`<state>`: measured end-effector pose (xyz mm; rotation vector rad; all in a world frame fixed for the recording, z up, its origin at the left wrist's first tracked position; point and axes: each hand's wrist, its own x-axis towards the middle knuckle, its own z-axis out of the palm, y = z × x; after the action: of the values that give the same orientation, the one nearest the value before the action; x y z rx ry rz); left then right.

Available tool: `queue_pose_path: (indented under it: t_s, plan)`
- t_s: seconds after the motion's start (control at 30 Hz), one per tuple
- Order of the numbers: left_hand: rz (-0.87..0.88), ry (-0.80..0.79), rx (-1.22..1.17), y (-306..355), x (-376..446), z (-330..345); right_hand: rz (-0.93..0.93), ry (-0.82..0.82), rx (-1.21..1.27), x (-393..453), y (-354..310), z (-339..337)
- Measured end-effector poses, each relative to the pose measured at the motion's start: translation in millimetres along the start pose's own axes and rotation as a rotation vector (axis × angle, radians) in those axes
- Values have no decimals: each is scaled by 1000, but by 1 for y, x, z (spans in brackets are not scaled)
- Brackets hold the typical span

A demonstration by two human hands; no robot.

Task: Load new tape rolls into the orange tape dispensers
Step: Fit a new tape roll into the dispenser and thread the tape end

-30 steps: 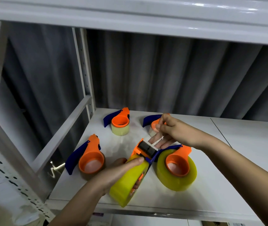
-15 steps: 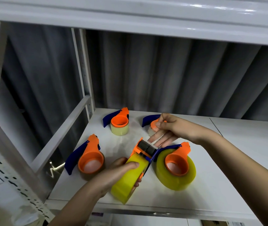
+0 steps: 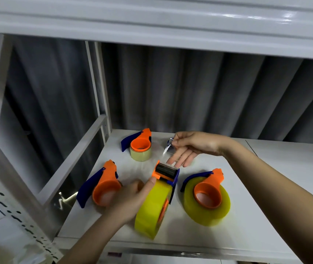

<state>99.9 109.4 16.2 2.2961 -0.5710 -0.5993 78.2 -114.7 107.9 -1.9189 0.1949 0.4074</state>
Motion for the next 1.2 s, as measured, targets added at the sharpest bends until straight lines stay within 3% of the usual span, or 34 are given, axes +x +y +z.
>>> queue_pose_path:
  t_s: [0.03, 0.1, 0.17, 0.27, 0.5, 0.8, 1.07, 1.2]
  plan:
    - [63, 114, 37, 0, 3, -4, 4, -5, -4, 2, -1, -1]
    - [204, 243, -188, 11, 13, -13, 4, -4, -1, 5, -1, -2]
    - [295, 209, -396, 31, 31, -19, -4, 7, 2, 7, 1, -2]
    - [229, 80, -470, 65, 55, -19, -31, 42, 17, 9, 4, 0]
    - [-8, -57, -763, 83, 70, -14, -61, 75, 26, 8, 11, -4]
    - [-41, -125, -790, 91, 79, -16, -93, 118, -5, 6, 12, -1]
    - [-61, -139, -884, 90, 83, -17, -229, 432, -34, -6, 18, -2]
    - [-63, -107, -899, 91, 84, -14, -321, 654, -352, -10, 22, -4]
